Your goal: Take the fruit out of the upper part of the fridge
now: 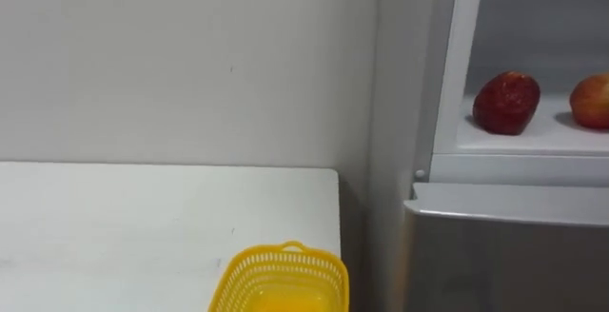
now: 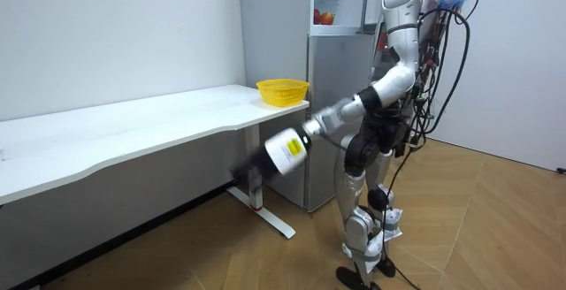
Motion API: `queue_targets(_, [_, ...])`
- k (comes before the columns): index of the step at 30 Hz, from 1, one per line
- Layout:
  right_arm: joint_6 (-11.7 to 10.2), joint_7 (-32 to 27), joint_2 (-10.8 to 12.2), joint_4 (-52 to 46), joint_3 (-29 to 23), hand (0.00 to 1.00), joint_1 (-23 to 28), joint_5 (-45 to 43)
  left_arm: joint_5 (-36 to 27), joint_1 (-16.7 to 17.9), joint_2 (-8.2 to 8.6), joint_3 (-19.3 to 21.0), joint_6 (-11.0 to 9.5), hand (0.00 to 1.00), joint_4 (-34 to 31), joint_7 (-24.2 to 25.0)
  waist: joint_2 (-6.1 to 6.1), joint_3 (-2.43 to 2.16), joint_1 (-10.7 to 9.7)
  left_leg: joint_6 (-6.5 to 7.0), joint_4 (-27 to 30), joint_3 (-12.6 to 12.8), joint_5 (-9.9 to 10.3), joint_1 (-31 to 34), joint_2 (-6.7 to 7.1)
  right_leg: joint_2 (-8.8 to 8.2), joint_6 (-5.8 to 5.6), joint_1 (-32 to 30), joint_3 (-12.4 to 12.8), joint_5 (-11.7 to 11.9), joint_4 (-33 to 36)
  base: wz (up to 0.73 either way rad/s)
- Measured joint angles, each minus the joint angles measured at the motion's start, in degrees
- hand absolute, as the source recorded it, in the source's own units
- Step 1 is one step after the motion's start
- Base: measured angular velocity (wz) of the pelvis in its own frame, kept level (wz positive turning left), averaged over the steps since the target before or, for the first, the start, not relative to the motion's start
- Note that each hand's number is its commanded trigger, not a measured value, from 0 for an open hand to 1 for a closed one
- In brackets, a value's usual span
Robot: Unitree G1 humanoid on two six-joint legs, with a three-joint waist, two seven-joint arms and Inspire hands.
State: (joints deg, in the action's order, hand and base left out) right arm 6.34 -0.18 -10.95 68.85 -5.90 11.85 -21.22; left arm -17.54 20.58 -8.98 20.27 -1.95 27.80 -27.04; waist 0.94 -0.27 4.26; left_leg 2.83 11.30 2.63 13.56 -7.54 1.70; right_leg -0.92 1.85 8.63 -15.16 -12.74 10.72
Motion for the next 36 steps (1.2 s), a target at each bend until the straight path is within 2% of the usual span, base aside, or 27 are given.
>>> queue_targets(1, [-0.01,0.41,0.02,0.28,0.00,0.00,0.00,0.08,-0.73,-0.22,0.06,-1.93,0.50,0.00,4.52,1.49,-0.11,0.05,-0.34,0.05,0.00,0.00,0.06,-0.02,0.00,0.00,-0.02,0.05,-0.01,-0.01,-0.07,0.00])
queue_targets(4, [0.02,0.48,0.08,0.50,-0.07,0.00,-0.55,0.18,-0.98,-0.74,0.76,-3.68,1.24,0.00,13.42,4.77,-0.48,0.27,-1.07,0.10,-0.42,0.00,0.18,-0.06,-0.02,0.02,-0.09,0.13,0.02,-0.06,-0.11,0.00])
queue_targets(8, [0.01,0.48,0.05,0.66,0.25,0.00,-0.76,0.25,-0.27,-1.44,0.91,-6.21,1.31,0.00,21.92,7.49,-0.15,0.28,-0.89,0.11,-0.62,0.22,0.18,-0.30,-0.03,0.04,-0.10,0.07,0.29,-0.06,-0.13,-0.03])
queue_targets(10, [0.02,0.52,0.12,2.43,0.23,0.00,-1.38,0.10,-0.21,-2.01,1.19,-7.06,2.22,0.00,27.37,9.85,0.11,0.33,-1.08,0.10,-0.95,0.55,0.17,-0.60,-0.08,0.10,-0.09,-0.05,0.79,-0.07,-0.14,-0.10])
queue_targets(12, [0.09,0.52,0.27,2.87,0.24,0.00,-1.26,0.17,0.78,-1.89,1.50,-7.07,3.40,0.00,29.19,11.05,0.00,0.35,-1.08,0.11,-1.09,0.61,0.17,-0.86,-0.07,0.10,-0.12,0.08,0.86,-0.24,-0.19,-0.03])
queue_targets(17, [1.34,1.04,0.44,3.32,0.82,0.00,-1.04,-0.12,9.38,-2.04,1.81,-7.86,5.86,0.00,30.15,13.43,-0.33,0.26,-1.70,0.11,-1.01,0.57,0.17,-1.08,-0.03,0.05,-0.13,0.36,0.90,-0.28,-0.11,0.00])
queue_targets(19, [1.32,1.86,0.80,3.72,1.53,0.00,-1.31,-1.15,14.54,-2.64,1.91,-9.97,6.18,0.00,30.46,14.70,-0.55,0.23,-2.66,0.11,-1.02,0.63,0.15,-1.09,-0.05,0.08,-0.13,0.36,1.04,-0.30,-0.08,0.00])
queue_targets(24, [1.32,2.78,1.62,4.60,3.60,0.00,-1.76,-1.08,24.17,-5.56,1.92,-15.04,6.91,0.00,30.80,18.39,-1.33,0.26,-3.32,0.10,-1.09,1.95,0.14,-1.29,-0.23,0.22,-0.12,0.14,2.07,-0.28,0.09,-0.09])
queue_targets(28, [1.28,2.78,1.85,4.73,4.72,0.00,-2.16,-1.07,25.09,-7.49,1.78,-17.93,6.89,0.00,30.79,20.38,-1.76,0.28,-4.49,0.12,-1.77,2.70,0.15,-1.81,-0.25,0.34,-0.20,0.01,3.06,-0.23,0.11,-0.13])
queue_targets(33, [1.24,1.95,2.35,4.39,4.76,0.00,-2.39,-0.88,25.75,-7.73,0.89,-19.37,6.93,0.00,30.80,21.54,-1.85,0.29,-5.81,0.13,-1.96,3.64,0.14,-1.88,-0.35,0.50,-0.27,-0.44,3.99,-0.09,0.21,-0.12])
queue_targets(36, [1.25,-0.21,2.43,2.84,4.62,0.00,-2.40,-0.90,26.75,-7.75,0.59,-20.63,6.84,0.00,30.78,21.60,-1.77,0.32,-5.91,0.13,-1.94,4.53,0.14,-1.67,-0.38,0.47,-0.29,-1.05,4.51,-0.10,0.62,-0.11])
